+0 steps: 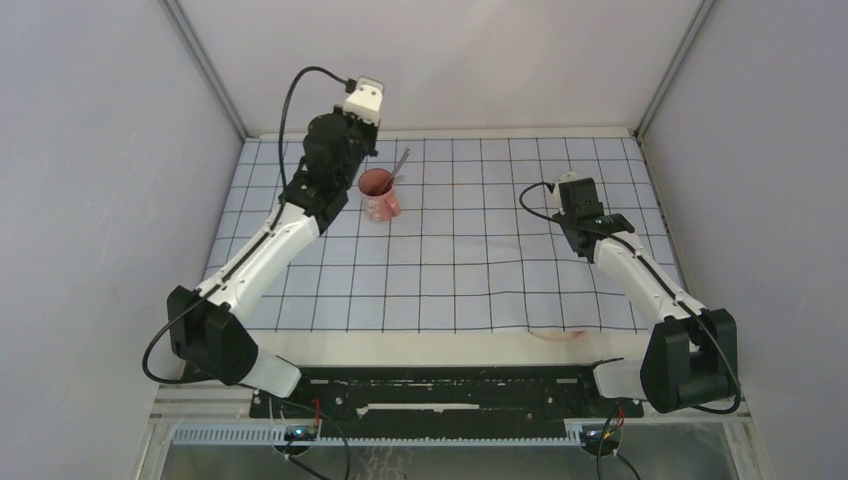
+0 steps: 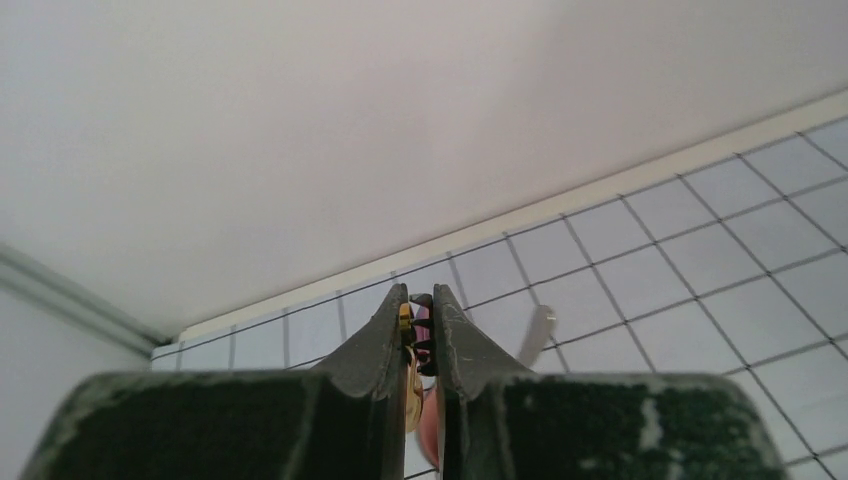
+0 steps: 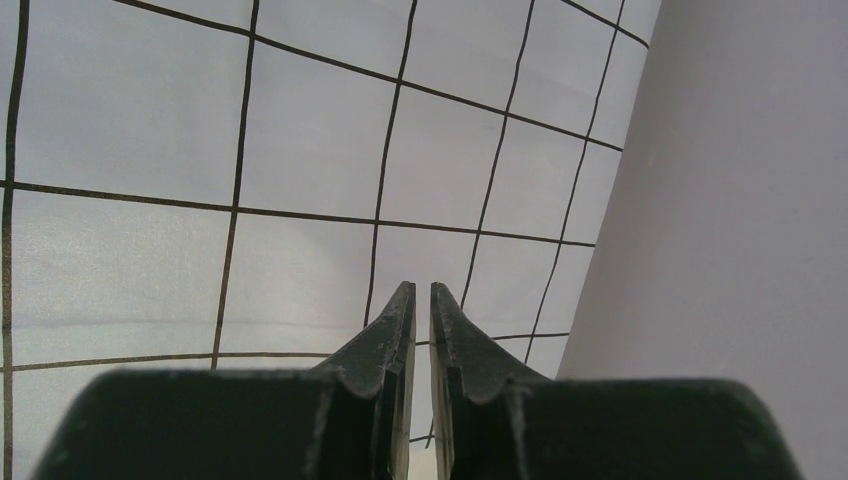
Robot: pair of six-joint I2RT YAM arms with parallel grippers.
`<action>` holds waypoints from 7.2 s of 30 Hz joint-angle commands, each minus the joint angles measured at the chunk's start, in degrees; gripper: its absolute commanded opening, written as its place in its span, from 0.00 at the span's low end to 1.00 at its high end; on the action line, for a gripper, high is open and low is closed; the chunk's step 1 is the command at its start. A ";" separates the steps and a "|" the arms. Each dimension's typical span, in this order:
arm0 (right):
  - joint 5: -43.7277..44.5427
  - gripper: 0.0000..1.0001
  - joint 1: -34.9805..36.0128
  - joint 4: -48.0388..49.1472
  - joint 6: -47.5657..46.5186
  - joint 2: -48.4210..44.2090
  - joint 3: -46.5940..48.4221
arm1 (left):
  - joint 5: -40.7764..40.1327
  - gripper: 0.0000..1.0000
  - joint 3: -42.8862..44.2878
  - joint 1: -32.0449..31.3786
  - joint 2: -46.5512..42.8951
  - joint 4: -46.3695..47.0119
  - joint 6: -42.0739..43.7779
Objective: Set the dinner table for one person
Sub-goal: Place the spoon on the napkin, then pick up the spoon from the napkin.
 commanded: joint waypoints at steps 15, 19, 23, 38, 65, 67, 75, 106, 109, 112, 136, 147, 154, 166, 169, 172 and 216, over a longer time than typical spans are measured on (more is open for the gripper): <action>-1.30 0.16 1.85 1.50 0.97 -0.02 2.54 | 4.75 0.00 9.53 23.98 -7.25 -40.39 -0.39; -2.07 0.15 2.14 1.09 1.07 -0.11 2.48 | 6.86 0.00 15.47 24.46 -5.30 -52.50 -0.48; -2.75 0.15 2.31 1.27 0.90 -0.78 1.94 | 10.03 0.00 20.86 24.81 -1.45 -62.78 -0.56; -5.26 0.15 2.75 3.15 0.40 -1.68 -0.80 | 11.58 0.00 20.06 25.71 17.07 -65.77 -8.34; -5.47 0.14 2.93 4.48 -2.77 -8.94 -4.94 | 7.18 0.00 20.23 25.18 35.46 -54.72 -14.24; -5.47 0.14 3.02 4.60 -2.74 -9.43 -4.98 | 8.12 0.00 19.20 25.38 34.86 -52.23 -14.83; -4.98 0.14 3.46 4.82 -2.51 -9.71 -5.01 | 8.76 0.00 13.35 25.29 30.79 -42.32 -17.06; -3.63 0.14 3.80 4.78 -3.04 -12.23 -4.97 | 12.35 0.21 20.96 25.29 37.52 -53.75 -17.29; -3.37 0.13 3.81 4.91 -3.12 -12.37 -4.96 | 12.33 0.37 21.60 25.29 37.81 -55.21 -16.73; -3.59 0.13 3.81 4.84 -2.90 -12.55 -4.98 | 11.76 0.44 21.85 25.29 37.70 -55.79 -16.24; -4.64 0.14 3.90 5.52 -1.61 -10.42 -4.94 | -17.71 0.47 3.78 2.31 14.44 -24.90 3.96; -3.05 0.13 4.16 5.24 -2.59 -11.83 -4.99 | -31.91 0.44 -2.95 -8.12 17.85 -5.75 16.04; -2.03 0.14 5.59 4.40 -2.05 -10.08 -2.98 | -37.71 0.39 -10.32 -12.98 19.78 12.90 24.66; 0.05 0.13 7.87 3.20 -2.25 -7.94 -0.03 | -38.49 0.38 -10.19 -16.22 13.77 8.93 15.91; 0.55 0.13 8.44 2.74 -2.30 -8.04 0.34 | -40.30 0.38 -11.51 -16.06 16.60 16.11 20.98; 1.43 0.13 8.64 2.66 -2.73 -8.33 0.35 | -39.79 0.38 -11.47 -16.04 19.00 18.24 21.05; 5.87 0.13 8.95 1.67 -4.77 -6.25 1.81 | -31.79 0.39 2.87 -9.97 30.21 13.65 18.58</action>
